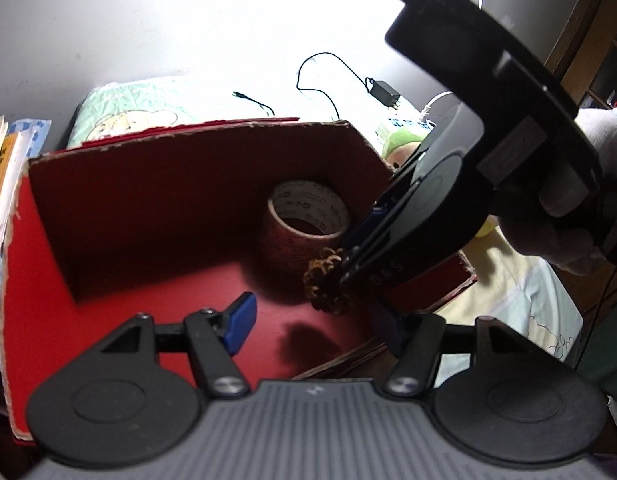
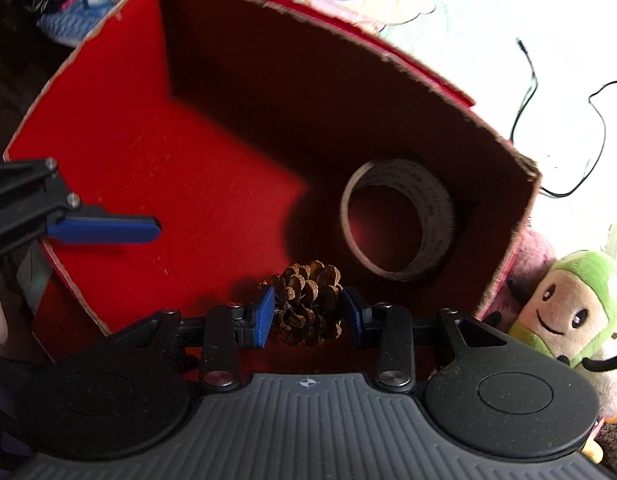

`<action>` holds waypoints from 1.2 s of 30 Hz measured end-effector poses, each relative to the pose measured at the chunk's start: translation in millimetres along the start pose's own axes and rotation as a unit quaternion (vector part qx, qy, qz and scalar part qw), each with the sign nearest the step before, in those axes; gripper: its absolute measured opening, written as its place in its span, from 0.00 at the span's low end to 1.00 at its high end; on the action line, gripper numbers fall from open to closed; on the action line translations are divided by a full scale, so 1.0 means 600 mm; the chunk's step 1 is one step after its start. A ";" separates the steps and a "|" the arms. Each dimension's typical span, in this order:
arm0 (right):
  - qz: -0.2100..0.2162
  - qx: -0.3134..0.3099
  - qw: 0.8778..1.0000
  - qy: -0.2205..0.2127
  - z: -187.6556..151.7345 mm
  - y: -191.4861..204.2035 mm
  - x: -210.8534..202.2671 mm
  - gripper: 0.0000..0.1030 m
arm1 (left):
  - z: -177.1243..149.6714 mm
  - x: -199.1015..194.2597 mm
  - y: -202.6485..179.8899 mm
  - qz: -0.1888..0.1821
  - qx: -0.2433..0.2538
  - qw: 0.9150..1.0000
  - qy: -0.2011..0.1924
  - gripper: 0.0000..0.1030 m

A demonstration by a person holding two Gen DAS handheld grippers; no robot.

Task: Organize objects
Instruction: 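Lower the pinecone beside the tape roll and open the right tool, then withdraw the right tool out of the red box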

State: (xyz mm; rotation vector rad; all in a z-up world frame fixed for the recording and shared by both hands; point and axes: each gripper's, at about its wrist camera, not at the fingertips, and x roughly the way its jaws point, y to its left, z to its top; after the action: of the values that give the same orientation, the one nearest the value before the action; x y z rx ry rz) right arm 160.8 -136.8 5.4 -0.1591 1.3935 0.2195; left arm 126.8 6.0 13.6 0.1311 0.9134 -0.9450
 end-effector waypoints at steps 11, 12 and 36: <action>0.002 -0.021 0.999 0.047 0.008 -0.002 0.039 0.37 | 0.001 -0.002 0.000 0.004 0.009 1.000 -0.005 0.67; 0.002 -0.020 0.999 0.046 0.008 -0.001 0.039 0.38 | 0.002 -0.002 0.001 0.004 0.008 1.000 -0.004 0.67; 0.004 0.129 0.961 -0.244 -0.151 -0.002 -0.060 0.37 | 0.028 0.002 -0.025 0.133 0.030 0.991 0.013 0.69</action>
State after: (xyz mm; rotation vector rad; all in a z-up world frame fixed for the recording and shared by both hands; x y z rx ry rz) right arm 68.4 -161.9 25.5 0.1134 0.9194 0.0741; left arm 126.4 -11.6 27.5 0.3092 0.8671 -0.7237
